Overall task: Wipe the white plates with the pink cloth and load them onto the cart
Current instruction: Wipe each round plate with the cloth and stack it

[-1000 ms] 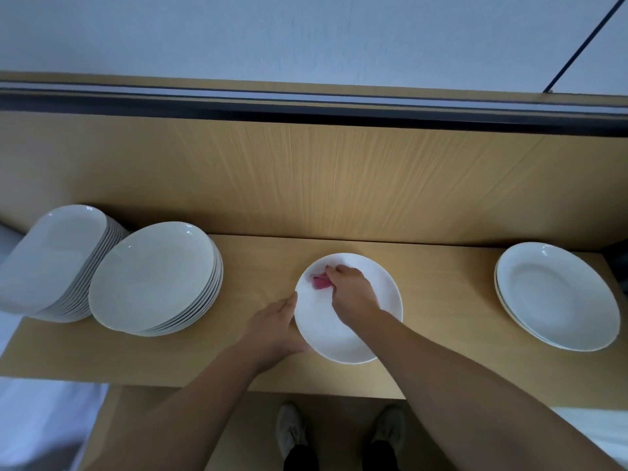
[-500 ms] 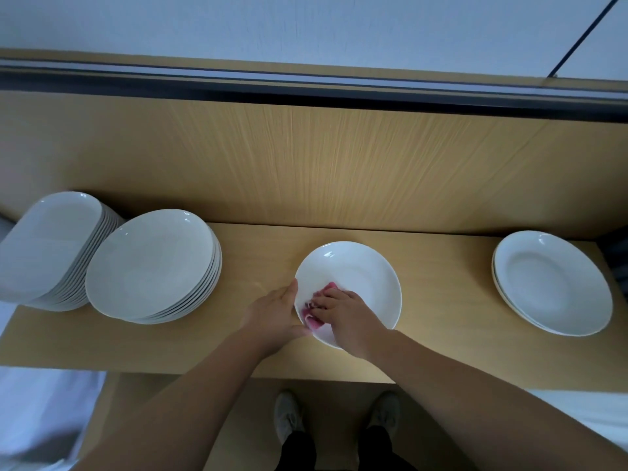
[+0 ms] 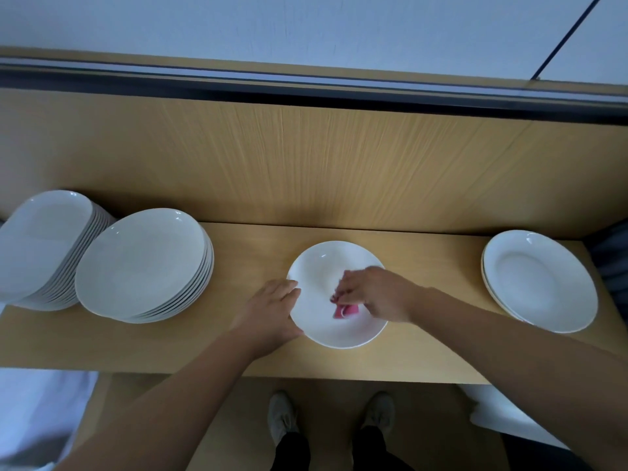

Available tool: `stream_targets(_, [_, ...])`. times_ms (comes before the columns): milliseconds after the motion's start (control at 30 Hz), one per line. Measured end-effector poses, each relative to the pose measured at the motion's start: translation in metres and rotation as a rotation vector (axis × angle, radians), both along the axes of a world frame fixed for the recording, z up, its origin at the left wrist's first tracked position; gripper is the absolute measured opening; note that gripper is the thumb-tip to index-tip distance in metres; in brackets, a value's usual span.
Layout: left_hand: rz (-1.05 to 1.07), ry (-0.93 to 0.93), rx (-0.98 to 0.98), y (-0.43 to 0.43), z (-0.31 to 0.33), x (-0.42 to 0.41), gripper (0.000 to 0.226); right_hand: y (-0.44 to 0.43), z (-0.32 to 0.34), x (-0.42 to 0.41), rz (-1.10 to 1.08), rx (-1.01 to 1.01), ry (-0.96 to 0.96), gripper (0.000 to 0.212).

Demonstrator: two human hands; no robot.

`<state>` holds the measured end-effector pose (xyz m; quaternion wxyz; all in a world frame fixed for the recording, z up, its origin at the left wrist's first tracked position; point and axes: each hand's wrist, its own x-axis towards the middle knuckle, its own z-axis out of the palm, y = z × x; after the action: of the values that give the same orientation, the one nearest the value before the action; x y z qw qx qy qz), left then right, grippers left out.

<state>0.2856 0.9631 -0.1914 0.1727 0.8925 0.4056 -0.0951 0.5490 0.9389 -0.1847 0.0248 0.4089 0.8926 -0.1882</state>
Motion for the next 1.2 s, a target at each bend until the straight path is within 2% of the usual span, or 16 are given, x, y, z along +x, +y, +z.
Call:
stream_targets(67, [-0.102, -0.010, 0.015, -0.001, 0.000, 0.001, 0.066, 0.022, 0.006, -0.008, 0.081, 0.144, -0.059, 0.051])
stream_targets(133, [-0.166, -0.004, 0.005, -0.001, -0.001, 0.002, 0.057, 0.040, 0.010, -0.019, 0.147, 0.231, -0.095, 0.049])
stream_targets(267, [-0.257, 0.053, -0.008, 0.004, -0.008, 0.005, 0.048, 0.061, -0.004, -0.039, 0.226, 0.231, -0.183, 0.034])
stream_targets(367, [-0.292, 0.093, -0.019, 0.008, -0.013, 0.007, 0.047, 0.060, -0.013, -0.037, 0.209, 0.234, -0.263, 0.033])
stream_targets(467, [-0.282, 0.106, -0.024, 0.009, -0.012, 0.007, 0.046, 0.051, -0.020, -0.023, 0.074, 0.251, -0.246, 0.045])
stream_targets(533, [-0.270, 0.107, -0.025, 0.008, -0.010, 0.007, 0.045, 0.041, -0.020, -0.016, -0.039, 0.206, -0.247, 0.049])
stream_targets(667, [-0.276, 0.142, -0.022, 0.008, -0.007, 0.008, 0.046, 0.021, -0.017, -0.008, -0.231, 0.095, -0.415, 0.052])
stream_targets(867, [-0.300, 0.179, -0.010, 0.006, 0.000, 0.009, 0.047, -0.014, -0.014, -0.015, -0.461, -0.053, -0.550, 0.049])
stream_targets(1000, [-0.314, 0.214, -0.024, 0.007, -0.001, 0.009, 0.045, -0.046, 0.003, -0.033, -0.419, -0.148, -0.573, 0.051])
stream_targets(1067, [-0.333, 0.231, -0.014, 0.007, -0.001, 0.009, 0.044, -0.059, 0.012, -0.044, -0.411, -0.174, -0.564, 0.045])
stream_targets(1200, [-0.357, 0.258, 0.013, 0.008, -0.004, 0.011, 0.042, -0.069, 0.019, -0.060, -0.391, -0.215, -0.444, 0.038])
